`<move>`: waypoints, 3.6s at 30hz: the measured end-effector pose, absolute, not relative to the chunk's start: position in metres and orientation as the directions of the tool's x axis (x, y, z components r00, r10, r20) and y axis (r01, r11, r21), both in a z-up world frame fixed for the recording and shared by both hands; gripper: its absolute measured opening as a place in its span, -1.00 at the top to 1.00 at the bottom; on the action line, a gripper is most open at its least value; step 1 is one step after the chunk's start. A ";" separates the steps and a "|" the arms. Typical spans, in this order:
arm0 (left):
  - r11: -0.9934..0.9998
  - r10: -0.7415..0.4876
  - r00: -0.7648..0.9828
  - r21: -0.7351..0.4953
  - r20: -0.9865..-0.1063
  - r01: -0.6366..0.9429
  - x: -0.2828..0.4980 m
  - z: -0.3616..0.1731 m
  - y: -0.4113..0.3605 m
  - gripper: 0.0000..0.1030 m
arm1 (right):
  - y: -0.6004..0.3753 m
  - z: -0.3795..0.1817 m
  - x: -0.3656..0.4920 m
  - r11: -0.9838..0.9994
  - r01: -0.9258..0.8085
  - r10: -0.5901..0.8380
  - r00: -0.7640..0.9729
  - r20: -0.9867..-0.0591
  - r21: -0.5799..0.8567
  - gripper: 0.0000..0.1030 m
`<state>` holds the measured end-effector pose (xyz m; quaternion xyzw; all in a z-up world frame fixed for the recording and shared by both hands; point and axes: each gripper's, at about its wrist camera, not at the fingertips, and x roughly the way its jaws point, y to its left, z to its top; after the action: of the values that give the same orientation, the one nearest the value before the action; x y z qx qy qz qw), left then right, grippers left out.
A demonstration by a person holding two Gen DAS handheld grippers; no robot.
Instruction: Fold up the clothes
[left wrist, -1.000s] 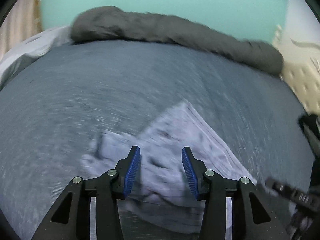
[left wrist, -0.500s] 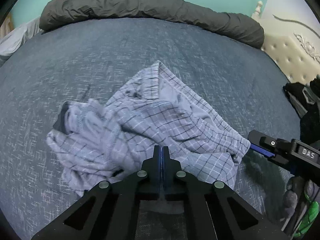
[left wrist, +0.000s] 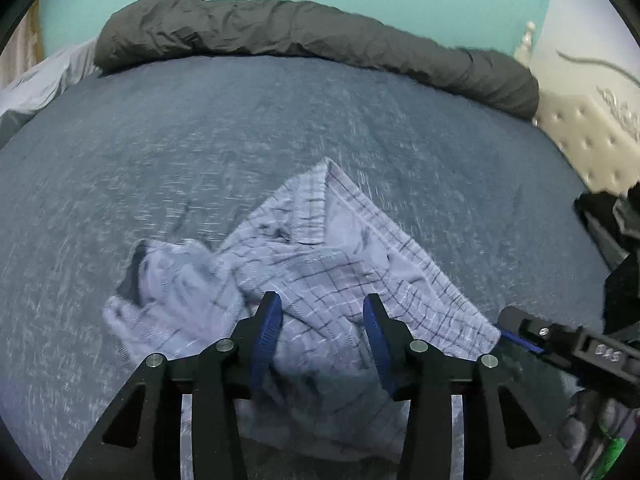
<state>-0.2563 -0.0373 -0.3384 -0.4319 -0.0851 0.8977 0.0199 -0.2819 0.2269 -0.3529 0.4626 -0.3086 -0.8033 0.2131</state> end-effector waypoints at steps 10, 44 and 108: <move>-0.987 0.101 -0.618 -0.156 -0.780 0.035 -0.256 -0.344 -0.045 0.90 | 0.229 -0.354 -0.280 -0.718 0.061 -0.632 -0.476 -0.612 0.693 0.28; -0.905 -0.141 -0.676 -0.183 -0.723 0.385 -0.215 -0.335 -0.167 -0.12 | 0.128 -0.331 -0.344 -0.836 0.435 -0.513 -0.402 -0.758 0.335 0.04; -0.973 0.188 -0.505 -0.230 -0.842 0.022 -0.198 -0.361 0.002 0.94 | 0.256 -0.331 -0.277 -0.952 0.257 -0.266 -0.411 -0.872 0.169 0.89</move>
<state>-0.1984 0.0016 -0.3612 -0.4952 -0.1059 0.8610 0.0482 -0.2766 0.2561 -0.3309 0.5199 -0.0043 -0.8400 0.1554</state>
